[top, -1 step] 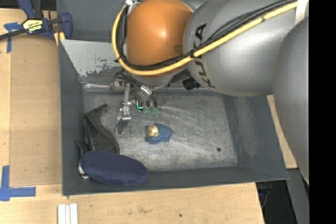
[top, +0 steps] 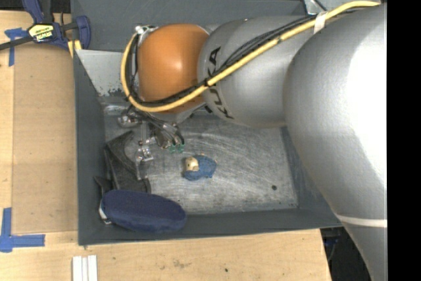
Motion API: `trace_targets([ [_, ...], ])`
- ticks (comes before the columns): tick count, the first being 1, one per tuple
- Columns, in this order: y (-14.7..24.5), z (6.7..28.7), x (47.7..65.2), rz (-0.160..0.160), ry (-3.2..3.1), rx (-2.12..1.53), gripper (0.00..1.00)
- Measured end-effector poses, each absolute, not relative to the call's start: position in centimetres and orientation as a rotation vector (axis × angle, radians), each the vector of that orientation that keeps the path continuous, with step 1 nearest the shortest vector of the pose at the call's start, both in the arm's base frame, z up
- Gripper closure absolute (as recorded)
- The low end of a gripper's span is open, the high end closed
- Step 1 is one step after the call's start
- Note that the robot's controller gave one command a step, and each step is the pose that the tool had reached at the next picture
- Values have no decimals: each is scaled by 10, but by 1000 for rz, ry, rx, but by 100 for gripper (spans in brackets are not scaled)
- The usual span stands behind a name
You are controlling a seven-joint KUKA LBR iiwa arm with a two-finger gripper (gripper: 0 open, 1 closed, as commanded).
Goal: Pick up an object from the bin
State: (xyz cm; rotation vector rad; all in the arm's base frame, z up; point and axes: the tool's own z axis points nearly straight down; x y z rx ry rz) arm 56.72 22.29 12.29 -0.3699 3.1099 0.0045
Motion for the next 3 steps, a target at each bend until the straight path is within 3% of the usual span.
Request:
trace_targets([
  [1,238,207,493,7,3131,-146,0],
  [2,209,121,561,6,3101,-441,0],
  [3,241,123,526,7,3060,-599,0],
])
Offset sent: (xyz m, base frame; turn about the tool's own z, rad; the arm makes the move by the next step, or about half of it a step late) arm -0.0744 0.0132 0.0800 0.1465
